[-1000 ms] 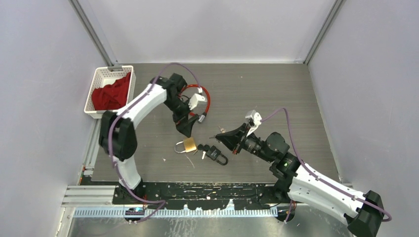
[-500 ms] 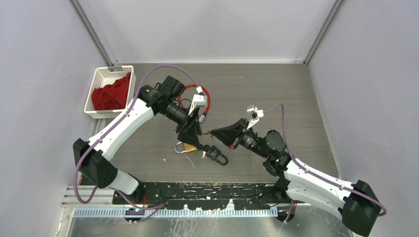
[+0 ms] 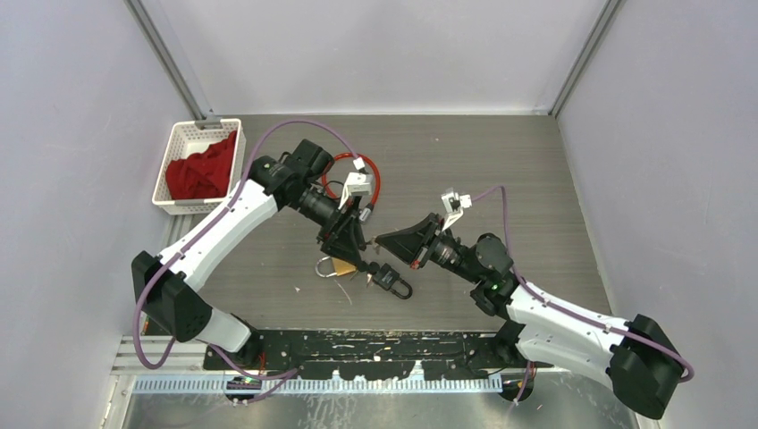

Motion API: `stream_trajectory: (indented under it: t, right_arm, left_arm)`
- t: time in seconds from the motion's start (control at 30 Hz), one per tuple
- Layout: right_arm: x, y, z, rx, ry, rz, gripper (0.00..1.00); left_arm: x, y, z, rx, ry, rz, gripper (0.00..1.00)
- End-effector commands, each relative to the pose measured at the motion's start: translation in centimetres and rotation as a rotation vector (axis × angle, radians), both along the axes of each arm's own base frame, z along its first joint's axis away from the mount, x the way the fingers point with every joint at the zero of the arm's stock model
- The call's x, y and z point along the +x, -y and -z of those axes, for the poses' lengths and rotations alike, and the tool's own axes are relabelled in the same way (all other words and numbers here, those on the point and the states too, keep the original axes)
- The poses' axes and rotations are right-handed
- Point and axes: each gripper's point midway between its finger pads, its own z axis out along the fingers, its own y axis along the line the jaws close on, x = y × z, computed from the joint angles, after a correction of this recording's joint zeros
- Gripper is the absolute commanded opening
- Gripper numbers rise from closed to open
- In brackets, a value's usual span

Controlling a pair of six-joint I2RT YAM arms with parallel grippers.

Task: Unlock with the key
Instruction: Adjust the key.

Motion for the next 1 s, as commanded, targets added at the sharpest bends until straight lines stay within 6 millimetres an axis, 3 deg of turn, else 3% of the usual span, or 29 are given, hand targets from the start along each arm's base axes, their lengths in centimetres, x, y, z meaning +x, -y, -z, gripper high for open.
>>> stream_trajectory:
  t: [0.0, 0.13, 0.23, 0.37, 0.4, 0.47, 0.5, 0.6, 0.7, 0.97]
  right_arm:
    - [-0.2, -0.1, -1.7, 0.054, 0.024, -0.018, 0.01]
    - [0.0, -0.2, -1.4, 0.050, 0.014, -0.019, 0.01]
    - [-0.1, -0.3, -1.4, 0.055, 0.015, -0.025, 0.01]
    - [-0.3, -0.5, -1.3, 0.039, 0.025, -0.041, 0.02]
    - [-0.3, -0.6, -1.1, 0.023, 0.031, -0.043, 0.11]
    - [-0.2, -0.5, -0.7, -0.027, 0.058, -0.044, 0.40]
    - [-0.1, -0.4, -0.7, -0.047, 0.078, -0.050, 0.50]
    - [0.3, 0.1, -1.1, -0.089, 0.116, -0.091, 0.67]
    - [0.1, -0.1, -1.0, -0.146, 0.143, -0.186, 0.70]
    - [-1.3, -1.3, -0.7, -0.185, 0.145, -0.414, 0.60]
  left_arm:
    - [0.1, 0.4, -1.3, -0.059, 0.034, 0.000, 0.48]
    - [0.5, 0.4, -1.0, -0.045, 0.042, -0.016, 0.27]
    - [0.8, 0.4, -0.6, -0.034, 0.047, -0.029, 0.01]
    - [1.0, 0.2, 0.1, -0.004, 0.048, -0.044, 0.00]
    - [1.0, 0.2, 0.2, 0.001, 0.050, -0.046, 0.00]
    - [0.8, -0.1, 0.2, 0.013, 0.050, -0.039, 0.00]
    - [0.7, -0.2, 0.4, 0.021, 0.051, -0.032, 0.00]
    - [0.3, -0.8, 0.8, 0.053, 0.040, -0.015, 0.00]
    - [-0.2, -1.2, 1.3, 0.081, 0.013, 0.009, 0.00]
    - [-0.8, -1.7, 1.5, 0.108, -0.022, 0.033, 0.00]
